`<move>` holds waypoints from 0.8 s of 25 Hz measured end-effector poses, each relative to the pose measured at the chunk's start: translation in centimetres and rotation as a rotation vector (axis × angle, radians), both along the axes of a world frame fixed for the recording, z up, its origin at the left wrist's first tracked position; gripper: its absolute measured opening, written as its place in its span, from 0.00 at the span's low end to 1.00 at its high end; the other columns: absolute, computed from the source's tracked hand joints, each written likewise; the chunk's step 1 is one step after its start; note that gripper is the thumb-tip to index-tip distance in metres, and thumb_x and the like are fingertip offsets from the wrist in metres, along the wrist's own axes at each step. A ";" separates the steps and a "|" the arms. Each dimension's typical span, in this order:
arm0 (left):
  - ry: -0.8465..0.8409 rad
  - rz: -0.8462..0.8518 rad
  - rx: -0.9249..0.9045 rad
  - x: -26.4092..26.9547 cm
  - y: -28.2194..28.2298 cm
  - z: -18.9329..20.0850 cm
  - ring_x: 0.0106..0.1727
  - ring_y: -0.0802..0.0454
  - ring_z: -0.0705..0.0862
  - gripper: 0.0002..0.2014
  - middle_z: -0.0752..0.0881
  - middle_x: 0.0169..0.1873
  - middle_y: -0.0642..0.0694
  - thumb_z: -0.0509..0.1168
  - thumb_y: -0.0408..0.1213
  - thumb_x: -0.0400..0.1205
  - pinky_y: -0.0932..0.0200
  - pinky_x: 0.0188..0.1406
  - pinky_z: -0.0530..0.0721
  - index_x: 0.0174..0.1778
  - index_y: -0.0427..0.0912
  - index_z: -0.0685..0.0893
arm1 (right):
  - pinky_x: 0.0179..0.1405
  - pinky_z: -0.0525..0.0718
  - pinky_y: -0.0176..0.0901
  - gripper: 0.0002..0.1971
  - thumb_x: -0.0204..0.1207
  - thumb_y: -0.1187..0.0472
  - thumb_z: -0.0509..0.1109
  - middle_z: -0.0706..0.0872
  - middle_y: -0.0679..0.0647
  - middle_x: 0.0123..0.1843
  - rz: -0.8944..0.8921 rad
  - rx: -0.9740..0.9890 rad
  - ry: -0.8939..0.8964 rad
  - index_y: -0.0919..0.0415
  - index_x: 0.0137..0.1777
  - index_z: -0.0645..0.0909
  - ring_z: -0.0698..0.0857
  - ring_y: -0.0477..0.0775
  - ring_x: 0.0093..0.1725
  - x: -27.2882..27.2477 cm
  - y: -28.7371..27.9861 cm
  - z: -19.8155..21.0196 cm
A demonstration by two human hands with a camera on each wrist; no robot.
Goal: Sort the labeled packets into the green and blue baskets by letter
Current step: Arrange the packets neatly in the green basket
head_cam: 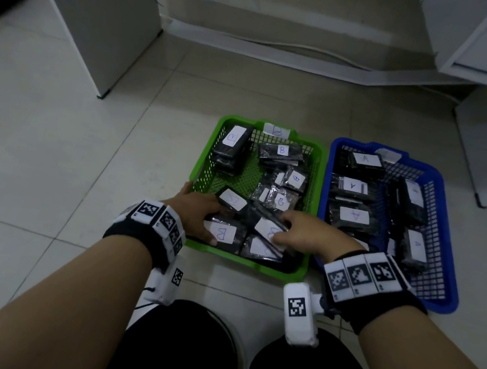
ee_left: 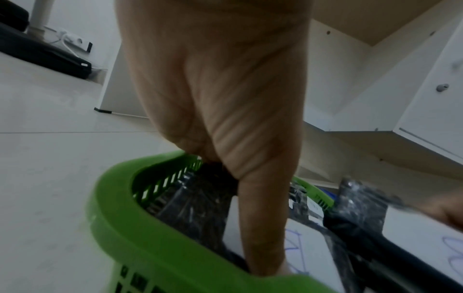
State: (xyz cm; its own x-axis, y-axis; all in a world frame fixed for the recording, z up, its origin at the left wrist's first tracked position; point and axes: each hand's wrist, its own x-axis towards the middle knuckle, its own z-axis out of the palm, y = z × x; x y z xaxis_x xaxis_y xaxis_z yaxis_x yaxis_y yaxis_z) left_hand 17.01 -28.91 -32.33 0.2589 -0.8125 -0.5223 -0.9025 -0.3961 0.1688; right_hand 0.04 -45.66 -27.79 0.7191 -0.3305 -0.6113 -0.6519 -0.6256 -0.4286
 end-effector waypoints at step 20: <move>-0.023 0.115 0.059 -0.7 -1.1 0.0 0.81 0.48 0.60 0.36 0.64 0.79 0.51 0.47 0.72 0.76 0.27 0.75 0.32 0.72 0.53 0.74 | 0.52 0.83 0.46 0.30 0.64 0.54 0.78 0.83 0.52 0.58 -0.010 -0.073 -0.196 0.53 0.66 0.72 0.83 0.54 0.53 0.5 -1.2 0.2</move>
